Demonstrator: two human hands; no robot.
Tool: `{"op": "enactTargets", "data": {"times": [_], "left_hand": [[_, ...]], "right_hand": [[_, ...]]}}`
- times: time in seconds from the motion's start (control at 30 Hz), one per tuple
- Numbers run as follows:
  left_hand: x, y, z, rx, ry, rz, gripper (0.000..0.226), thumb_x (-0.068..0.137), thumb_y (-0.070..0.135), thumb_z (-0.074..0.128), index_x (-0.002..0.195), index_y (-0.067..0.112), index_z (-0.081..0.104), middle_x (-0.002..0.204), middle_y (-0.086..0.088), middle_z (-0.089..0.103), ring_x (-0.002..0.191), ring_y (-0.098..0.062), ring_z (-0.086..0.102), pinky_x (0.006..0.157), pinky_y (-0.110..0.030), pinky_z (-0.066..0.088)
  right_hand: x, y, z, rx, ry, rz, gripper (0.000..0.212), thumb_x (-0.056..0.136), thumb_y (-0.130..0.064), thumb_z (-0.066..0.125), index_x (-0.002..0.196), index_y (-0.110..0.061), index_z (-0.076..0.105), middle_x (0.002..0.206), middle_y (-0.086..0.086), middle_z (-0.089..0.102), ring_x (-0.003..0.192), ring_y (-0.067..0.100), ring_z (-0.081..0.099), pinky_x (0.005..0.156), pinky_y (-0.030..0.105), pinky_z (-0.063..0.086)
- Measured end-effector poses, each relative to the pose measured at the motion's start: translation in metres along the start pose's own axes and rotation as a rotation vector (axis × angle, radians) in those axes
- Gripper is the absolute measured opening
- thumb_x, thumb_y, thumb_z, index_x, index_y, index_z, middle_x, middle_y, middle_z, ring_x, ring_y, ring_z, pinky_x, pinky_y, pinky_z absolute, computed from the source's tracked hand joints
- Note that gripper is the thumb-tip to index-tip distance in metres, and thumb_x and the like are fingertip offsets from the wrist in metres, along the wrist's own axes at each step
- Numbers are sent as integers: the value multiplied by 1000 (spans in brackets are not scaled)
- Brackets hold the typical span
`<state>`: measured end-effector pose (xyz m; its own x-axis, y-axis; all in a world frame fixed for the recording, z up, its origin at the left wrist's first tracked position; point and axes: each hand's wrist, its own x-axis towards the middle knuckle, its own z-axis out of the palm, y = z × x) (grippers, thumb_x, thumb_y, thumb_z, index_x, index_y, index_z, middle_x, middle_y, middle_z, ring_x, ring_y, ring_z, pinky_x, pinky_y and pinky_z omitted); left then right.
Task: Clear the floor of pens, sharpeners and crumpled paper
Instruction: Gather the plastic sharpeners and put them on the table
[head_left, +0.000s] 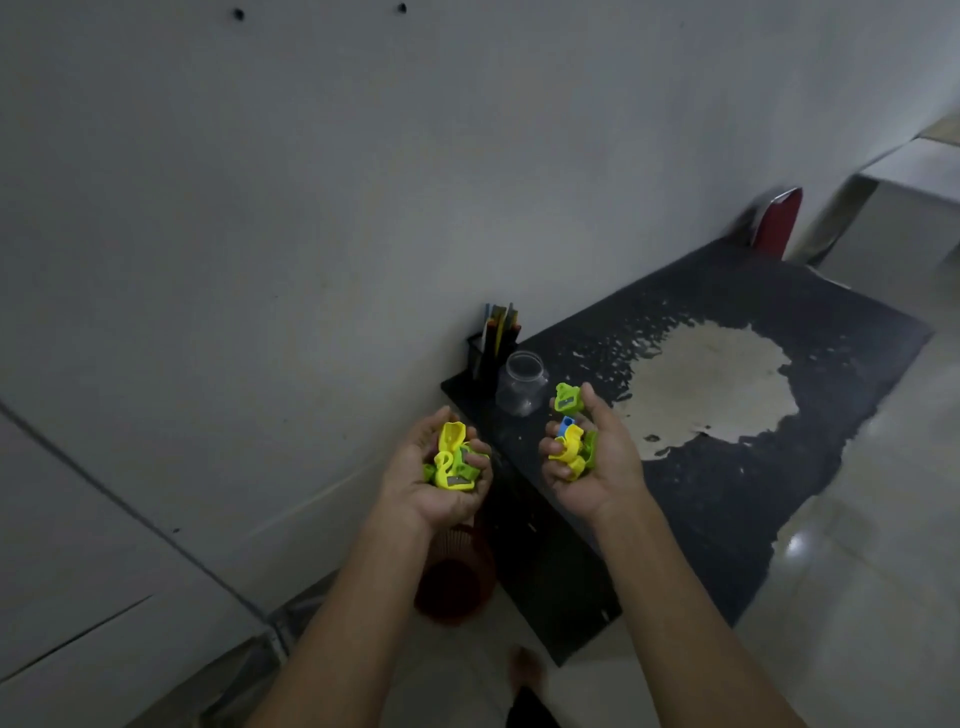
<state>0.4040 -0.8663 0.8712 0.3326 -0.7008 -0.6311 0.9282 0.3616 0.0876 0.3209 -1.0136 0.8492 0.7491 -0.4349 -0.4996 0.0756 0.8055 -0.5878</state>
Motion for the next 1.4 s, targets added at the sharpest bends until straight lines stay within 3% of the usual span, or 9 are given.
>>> {"op": "enactTargets", "data": {"times": [0.13, 0.23, 0.37, 0.47, 0.63, 0.87, 1.0, 1.13, 1.4], "left_hand": [[57, 20, 28, -8, 41, 63, 19, 83, 19, 62, 67, 9, 57, 68, -5, 52, 60, -14, 46, 44, -14, 39], [94, 34, 46, -55, 88, 102, 25, 80, 18, 62, 58, 6, 59, 68, -5, 51, 59, -14, 44, 45, -14, 38], [134, 50, 63, -91, 137, 154, 27, 74, 17, 63, 51, 4, 62, 63, -5, 50, 58, -14, 45, 42, -14, 40], [155, 55, 67, -136, 192, 173, 15, 74, 16, 65, 63, 7, 61, 66, -6, 52, 58, -14, 46, 41, -16, 41], [178, 69, 60, -164, 241, 181, 9, 69, 15, 65, 66, 9, 59, 68, -5, 53, 60, -15, 48, 42, -16, 41], [190, 88, 59, -154, 296, 194, 18, 70, 17, 66, 56, 6, 63, 70, -5, 52, 63, -15, 47, 41, -17, 42], [193, 92, 60, -151, 289, 192, 21, 71, 17, 65, 54, 6, 64, 70, -6, 53, 63, -15, 47, 42, -16, 42], [194, 94, 59, -177, 290, 179, 16, 71, 17, 65, 59, 7, 63, 71, -5, 54, 63, -15, 47, 42, -16, 42], [195, 97, 48, -187, 277, 168, 19, 75, 18, 63, 59, 8, 62, 72, -4, 52, 63, -15, 48, 42, -17, 42]], "right_hand": [[84, -40, -2, -314, 171, -72, 31, 84, -44, 70, 95, -16, 63, 62, 1, 57, 45, 13, 47, 32, 18, 27], [145, -61, -3, -641, 281, -152, 25, 86, -40, 71, 92, -17, 67, 79, 8, 63, 54, 18, 48, 38, 23, 31], [223, -72, -11, -1092, 266, -292, 42, 82, -45, 72, 109, -13, 70, 107, 10, 68, 81, 22, 62, 62, 29, 46], [263, -75, -15, -1390, 226, -341, 47, 81, -44, 72, 119, -16, 66, 112, 7, 67, 94, 23, 64, 75, 34, 54], [300, -70, -19, -1758, 132, -337, 43, 83, -40, 68, 119, -16, 66, 109, 11, 70, 95, 30, 67, 76, 37, 57], [309, -74, -24, -1643, 126, -396, 37, 82, -34, 72, 115, -18, 69, 108, 6, 70, 91, 24, 66, 71, 31, 54], [317, -75, -14, -1363, 159, -578, 21, 79, -24, 78, 93, -12, 68, 83, 2, 65, 65, 6, 54, 51, 5, 37], [331, -60, -5, -1160, 221, -808, 20, 76, -15, 80, 81, -14, 61, 80, 2, 60, 71, 10, 52, 63, 3, 35], [352, -27, -21, -1398, 116, -1038, 17, 76, 0, 76, 88, -3, 63, 92, 13, 57, 78, 6, 46, 67, 11, 32]]}}
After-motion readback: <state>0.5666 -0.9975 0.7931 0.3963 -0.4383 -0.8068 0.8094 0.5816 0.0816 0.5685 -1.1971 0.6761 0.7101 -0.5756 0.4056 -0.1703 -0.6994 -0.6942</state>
